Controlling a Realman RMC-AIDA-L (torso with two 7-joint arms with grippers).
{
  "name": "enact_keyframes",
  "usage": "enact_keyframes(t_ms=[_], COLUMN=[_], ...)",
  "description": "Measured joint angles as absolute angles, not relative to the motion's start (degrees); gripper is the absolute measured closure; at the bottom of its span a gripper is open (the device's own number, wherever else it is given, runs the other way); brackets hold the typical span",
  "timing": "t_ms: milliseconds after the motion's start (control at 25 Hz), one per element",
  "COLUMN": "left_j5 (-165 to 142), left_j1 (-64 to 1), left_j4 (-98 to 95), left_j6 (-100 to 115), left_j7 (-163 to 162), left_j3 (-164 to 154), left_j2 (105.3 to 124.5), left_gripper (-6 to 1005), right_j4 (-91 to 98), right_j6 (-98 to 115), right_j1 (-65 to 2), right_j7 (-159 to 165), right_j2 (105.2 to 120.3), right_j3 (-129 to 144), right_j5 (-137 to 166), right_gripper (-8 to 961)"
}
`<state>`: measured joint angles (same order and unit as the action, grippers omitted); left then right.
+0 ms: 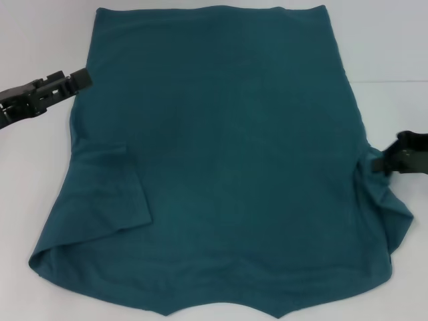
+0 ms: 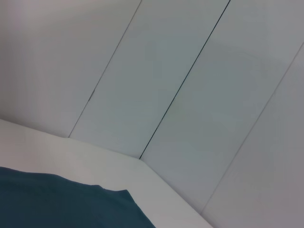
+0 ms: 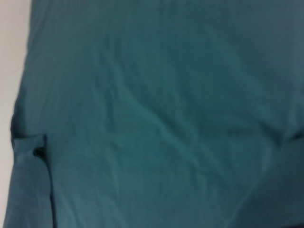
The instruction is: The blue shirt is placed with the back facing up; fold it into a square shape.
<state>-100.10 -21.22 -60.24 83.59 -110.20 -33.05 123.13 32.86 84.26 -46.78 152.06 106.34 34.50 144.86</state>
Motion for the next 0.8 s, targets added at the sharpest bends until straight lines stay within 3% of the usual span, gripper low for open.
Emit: enact_keyframes(t_ms=[440, 800], left_j5=[-98.72, -98.69], left_j1=[-21.10, -21.07], left_j4=[-60.04, -59.94], left_j6=[83.48, 83.50], left_j7=[-109.73, -109.53], left_j3=[-32.25, -30.66], left_j2=[123.26, 123.40], left_gripper=[202, 202], right_j4=[31.25, 31.20], right_j6=[79.60, 79.21], right_j1=[-51.19, -51.67], right_j7=[151.26, 151.14], right_j2=[109.48, 109.92], right_j3=[39.72, 41.38], right_j5=[144.78, 143.29], right_gripper=[859, 850])
